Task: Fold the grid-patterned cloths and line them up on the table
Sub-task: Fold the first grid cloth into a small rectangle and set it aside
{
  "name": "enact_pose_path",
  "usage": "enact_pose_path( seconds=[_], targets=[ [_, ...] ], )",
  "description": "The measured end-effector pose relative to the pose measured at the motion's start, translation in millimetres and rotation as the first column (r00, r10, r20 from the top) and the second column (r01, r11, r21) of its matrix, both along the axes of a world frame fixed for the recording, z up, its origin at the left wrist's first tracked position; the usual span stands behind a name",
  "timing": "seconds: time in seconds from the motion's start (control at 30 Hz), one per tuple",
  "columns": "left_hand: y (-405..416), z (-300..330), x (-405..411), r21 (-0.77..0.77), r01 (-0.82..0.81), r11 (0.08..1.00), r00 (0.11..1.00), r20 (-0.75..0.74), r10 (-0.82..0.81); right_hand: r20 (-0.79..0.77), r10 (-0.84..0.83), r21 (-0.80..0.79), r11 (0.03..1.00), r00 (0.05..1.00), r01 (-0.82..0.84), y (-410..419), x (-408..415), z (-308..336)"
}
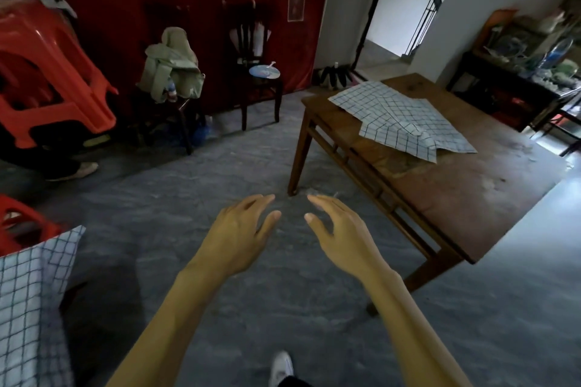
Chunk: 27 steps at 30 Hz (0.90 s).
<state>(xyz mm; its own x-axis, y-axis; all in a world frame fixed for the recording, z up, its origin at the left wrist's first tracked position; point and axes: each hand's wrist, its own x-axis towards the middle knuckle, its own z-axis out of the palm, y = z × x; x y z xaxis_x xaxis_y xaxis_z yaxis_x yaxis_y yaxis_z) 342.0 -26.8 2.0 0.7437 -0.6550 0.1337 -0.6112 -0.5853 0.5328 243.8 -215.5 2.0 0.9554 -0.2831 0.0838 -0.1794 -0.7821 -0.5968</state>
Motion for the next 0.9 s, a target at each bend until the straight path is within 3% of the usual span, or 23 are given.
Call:
enact_pose_path(
  seconds=[0.43, 0.9],
  targets=[
    [-150, -1, 265, 0.162, 0.141, 0.977, 0.990, -0.047, -0.135, 0.073, -0.159, 0.105, 0.983, 0.985, 0.151, -136, 252, -31],
    [-294, -18, 527, 0.102, 0.243, 0.965, 0.969, -0.069, -0.237, 0.026, -0.287, 0.010, 0.958, 0.957, 0.287, -256, 491, -47]
  ],
)
